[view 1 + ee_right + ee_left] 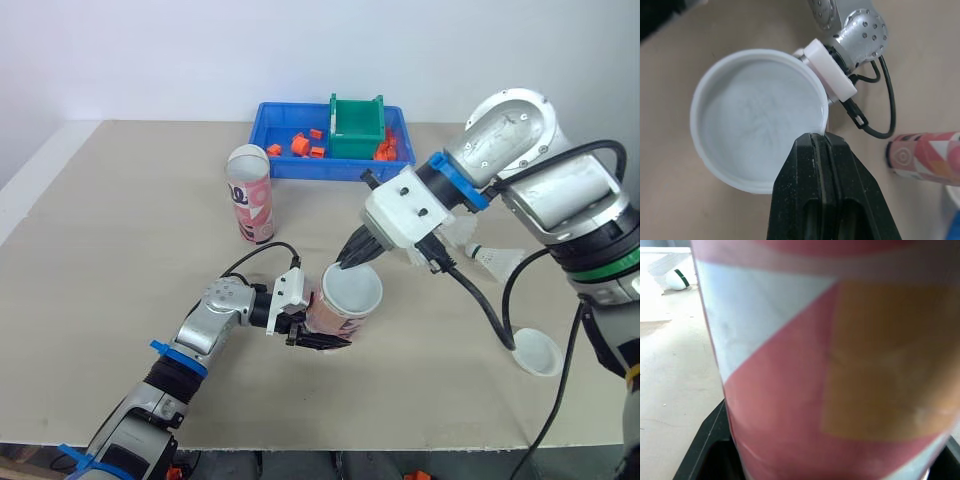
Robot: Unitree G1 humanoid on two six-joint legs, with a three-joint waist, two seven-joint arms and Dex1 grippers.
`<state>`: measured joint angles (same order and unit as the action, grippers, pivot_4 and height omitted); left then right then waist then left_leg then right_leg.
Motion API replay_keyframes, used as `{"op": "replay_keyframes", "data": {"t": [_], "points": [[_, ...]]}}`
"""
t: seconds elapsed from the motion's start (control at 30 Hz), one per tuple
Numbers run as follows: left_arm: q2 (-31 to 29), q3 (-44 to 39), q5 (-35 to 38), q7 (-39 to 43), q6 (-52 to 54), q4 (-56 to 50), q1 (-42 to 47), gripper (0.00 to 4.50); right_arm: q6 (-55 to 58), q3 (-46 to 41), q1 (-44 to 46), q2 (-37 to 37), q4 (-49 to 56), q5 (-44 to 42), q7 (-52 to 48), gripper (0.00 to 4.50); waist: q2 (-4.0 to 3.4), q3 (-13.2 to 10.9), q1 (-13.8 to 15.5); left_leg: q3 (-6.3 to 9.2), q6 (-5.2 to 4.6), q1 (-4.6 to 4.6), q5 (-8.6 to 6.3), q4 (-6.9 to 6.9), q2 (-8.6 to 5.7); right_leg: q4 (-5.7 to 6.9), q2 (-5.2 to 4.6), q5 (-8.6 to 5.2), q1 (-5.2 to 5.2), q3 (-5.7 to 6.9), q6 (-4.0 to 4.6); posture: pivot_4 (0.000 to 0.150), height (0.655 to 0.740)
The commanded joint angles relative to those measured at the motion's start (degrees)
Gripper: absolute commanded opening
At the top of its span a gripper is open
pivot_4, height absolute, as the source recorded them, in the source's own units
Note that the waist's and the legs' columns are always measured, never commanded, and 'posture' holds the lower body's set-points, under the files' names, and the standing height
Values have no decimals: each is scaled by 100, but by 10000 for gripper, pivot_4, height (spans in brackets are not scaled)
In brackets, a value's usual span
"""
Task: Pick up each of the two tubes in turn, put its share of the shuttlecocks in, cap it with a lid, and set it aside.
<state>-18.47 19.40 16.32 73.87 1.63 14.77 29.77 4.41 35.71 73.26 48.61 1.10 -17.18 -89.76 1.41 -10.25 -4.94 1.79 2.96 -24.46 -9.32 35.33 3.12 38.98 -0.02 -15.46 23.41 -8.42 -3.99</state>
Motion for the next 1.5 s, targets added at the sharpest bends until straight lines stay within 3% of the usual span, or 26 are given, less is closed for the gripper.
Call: {"op": "replay_keyframes", "data": {"t": [0.03, 0.13, 0.33, 0.53, 0.73, 0.77, 0.8, 0.83, 0.9, 1.0, 1.5], "points": [[-230, -90, -213, -142, 217, 303, -196, 29494, -243, 45, -195, -75, 116, 454, -274, 1178, 3, 2, 0, 0, 0, 2, 0, 0, 0, 0, 0, 0, -2, 0, -1, 1500, 7309], [-238, -95, -205, -161, 233, 289, -207, 29494, -306, -67, -327, -156, 212, 588, -274, 10621, 8, 5, 1, 0, 0, 5, 0, 2, 0, 0, 0, 2, -6, 0, -1, 1500, 7309], [-238, -94, -193, -173, 248, 296, -199, 29494, 101, -439, -556, -457, 434, 625, -147, 37678, 11, 8, 0, 0, 0, 16, 0, 3, 2, 1, 1, 6, -12, 1, 2, 1500, 7309], [-219, -81, -186, -160, 245, 305, -195, 29494, 1263, -1360, -209, -818, -83, 65, 117, 37678, 15, 9, -17, -4, 0, 16, 1, 4, 6, 2, 0, 14, -9, 1, 10, 1500, 7309], [-220, -73, -198, -142, 235, 310, -199, 29494, 1978, -2010, -60, -565, -231, -485, -167, 37678, 16, 5, -15, -5, 1, 12, 3, 2, 6, 1, 0, 14, -5, 2, 11, 1500, 7309], [-221, -72, -203, -137, 227, 317, -198, 29494, 2015, -2031, -123, -527, -187, -498, -179, 32719, 16, 5, -16, -5, 1, 13, 2, 1, 6, 1, 0, 13, -5, 3, 11, 1500, 7309], [-224, -72, -207, -128, 221, 327, -193, 29494, 2066, -2039, -188, -496, -152, -487, -146, 31457, 16, 5, -17, -5, 1, 12, 2, 1, 6, 1, 0, 13, -4, 3, 11, 1500, 7309], [-227, -75, -208, -119, 216, 338, -186, 29494, 2078, -2025, -242, -472, -115, -468, -137, 24734, 16, 5, -18, -5, 2, 13, 2, 1, 6, 1, 0, 13, -4, 3, 11, 1500, 7309], [-232, -80, -212, -101, 205, 361, -165, 29494, 1930, -1994, -439, -406, 5, -436, -220, 16932, 16, 5, -20, -5, 2, 14, 2, 2, 6, 1, 0, 14, -3, 3, 12, 1500, 7309], [-236, -81, -219, -86, 192, 387, -139, 29494, 1810, -1962, -620, -379, 101, -374, -248, 1562, 14, 4, -23, -7, 2, 13, 2, 2, 6, 1, 0, 14, -2, 3, 11, 1500, 7309], [-228, -91, -248, -14, 78, 547, -35, 29494, 1301, -744, -1100, -514, 673, 294, -274, 720, 18, 7, -30, -5, 2, 14, 2, 2, 7, 1, 1, 14, -2, 5, 10, 1500, 7309]]}}
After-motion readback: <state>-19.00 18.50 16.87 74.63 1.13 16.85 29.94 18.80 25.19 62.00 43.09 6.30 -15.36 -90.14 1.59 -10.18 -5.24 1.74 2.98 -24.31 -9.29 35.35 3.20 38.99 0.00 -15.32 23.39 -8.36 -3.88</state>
